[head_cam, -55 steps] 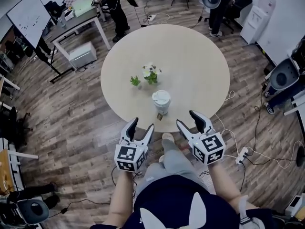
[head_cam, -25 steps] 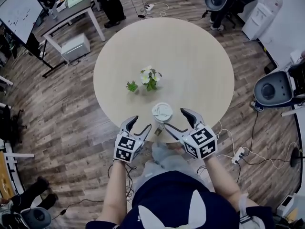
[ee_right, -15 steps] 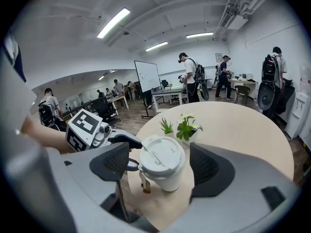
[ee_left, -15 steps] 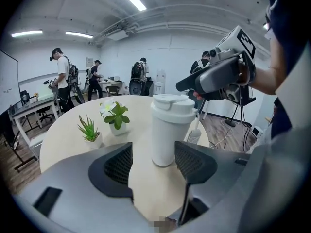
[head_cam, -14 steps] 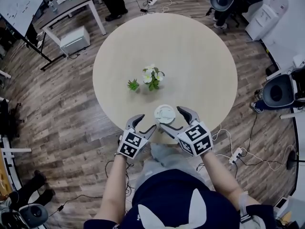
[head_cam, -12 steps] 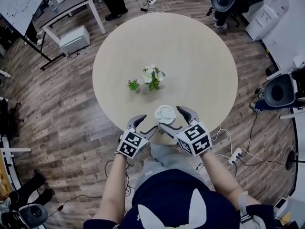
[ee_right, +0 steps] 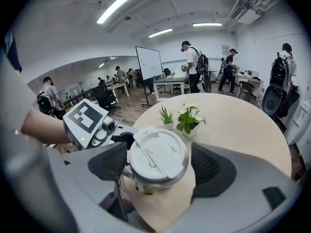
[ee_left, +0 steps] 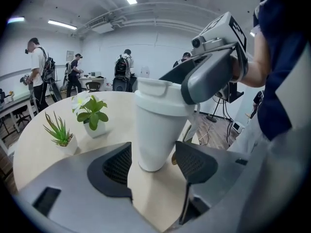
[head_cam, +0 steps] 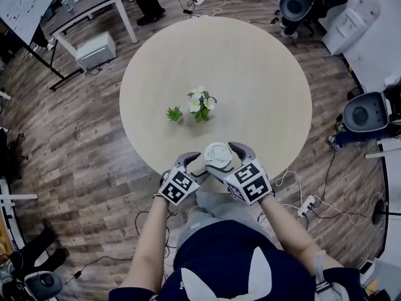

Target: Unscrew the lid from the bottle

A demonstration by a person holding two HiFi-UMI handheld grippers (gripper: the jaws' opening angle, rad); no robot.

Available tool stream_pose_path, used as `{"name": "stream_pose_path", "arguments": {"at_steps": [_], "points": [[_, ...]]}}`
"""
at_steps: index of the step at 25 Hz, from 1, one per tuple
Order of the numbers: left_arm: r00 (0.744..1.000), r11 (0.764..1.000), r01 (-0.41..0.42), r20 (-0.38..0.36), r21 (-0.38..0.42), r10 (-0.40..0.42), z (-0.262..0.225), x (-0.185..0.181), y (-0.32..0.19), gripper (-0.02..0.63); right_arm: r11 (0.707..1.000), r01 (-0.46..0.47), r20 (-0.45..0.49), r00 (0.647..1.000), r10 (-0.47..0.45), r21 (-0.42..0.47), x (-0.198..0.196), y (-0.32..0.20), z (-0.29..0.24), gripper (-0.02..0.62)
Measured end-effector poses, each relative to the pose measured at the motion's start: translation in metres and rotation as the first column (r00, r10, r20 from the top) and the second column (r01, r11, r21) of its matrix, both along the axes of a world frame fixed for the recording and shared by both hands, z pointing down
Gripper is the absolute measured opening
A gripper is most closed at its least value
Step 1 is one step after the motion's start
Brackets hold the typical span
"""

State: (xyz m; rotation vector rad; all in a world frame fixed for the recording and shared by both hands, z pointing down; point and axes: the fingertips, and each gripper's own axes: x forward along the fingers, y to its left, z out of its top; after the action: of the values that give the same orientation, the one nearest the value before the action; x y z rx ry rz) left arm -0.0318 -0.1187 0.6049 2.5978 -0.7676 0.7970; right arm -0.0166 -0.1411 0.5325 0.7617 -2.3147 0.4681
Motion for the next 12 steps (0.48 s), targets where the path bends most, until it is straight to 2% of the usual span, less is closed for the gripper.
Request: {"name": "stream_pose_path", "arguments": {"at_steps": [5,12], "points": [[0.998,0.999,-0.051,-0.026,-0.006,0.051,0.003,0.013,0.001,0.287,1.0,-0.002,-0.032,0.999,0.002,-0.002,-0.001,-0.001,0.006,0.396],[1.0,0.999,-0.015,-0.001,0.052,0.015,0.008,0.024,-0.006,0.314,1.0,-0.015,-0.014,1.0,0.015,-0.003,-0.001,-0.001,0.007,0.394]]}}
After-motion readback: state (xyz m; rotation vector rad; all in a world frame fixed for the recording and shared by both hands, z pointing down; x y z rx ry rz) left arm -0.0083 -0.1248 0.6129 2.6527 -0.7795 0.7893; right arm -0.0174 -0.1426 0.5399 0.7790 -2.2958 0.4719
